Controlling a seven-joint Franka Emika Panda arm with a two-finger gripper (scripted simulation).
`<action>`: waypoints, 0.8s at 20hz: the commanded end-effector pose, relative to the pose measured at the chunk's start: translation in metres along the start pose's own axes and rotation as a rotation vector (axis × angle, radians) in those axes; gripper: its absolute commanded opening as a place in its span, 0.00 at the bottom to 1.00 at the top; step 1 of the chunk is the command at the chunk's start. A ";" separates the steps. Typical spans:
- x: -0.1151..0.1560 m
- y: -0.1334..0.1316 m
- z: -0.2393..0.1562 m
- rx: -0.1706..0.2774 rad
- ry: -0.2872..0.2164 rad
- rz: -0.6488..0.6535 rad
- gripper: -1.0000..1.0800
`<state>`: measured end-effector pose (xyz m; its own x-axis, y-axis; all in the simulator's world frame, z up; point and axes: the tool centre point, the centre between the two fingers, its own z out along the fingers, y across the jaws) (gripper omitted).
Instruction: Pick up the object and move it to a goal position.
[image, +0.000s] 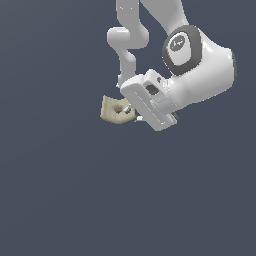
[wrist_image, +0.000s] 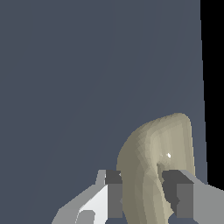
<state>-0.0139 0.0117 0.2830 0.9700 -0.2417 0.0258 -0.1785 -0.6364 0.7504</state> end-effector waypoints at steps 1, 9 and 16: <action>0.003 0.024 -0.020 -0.001 -0.002 0.000 0.00; 0.015 0.094 -0.080 -0.005 -0.003 0.001 0.00; 0.025 0.136 -0.119 -0.007 -0.003 -0.001 0.00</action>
<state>0.0040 0.0065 0.4539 0.9696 -0.2434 0.0255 -0.1784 -0.6312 0.7549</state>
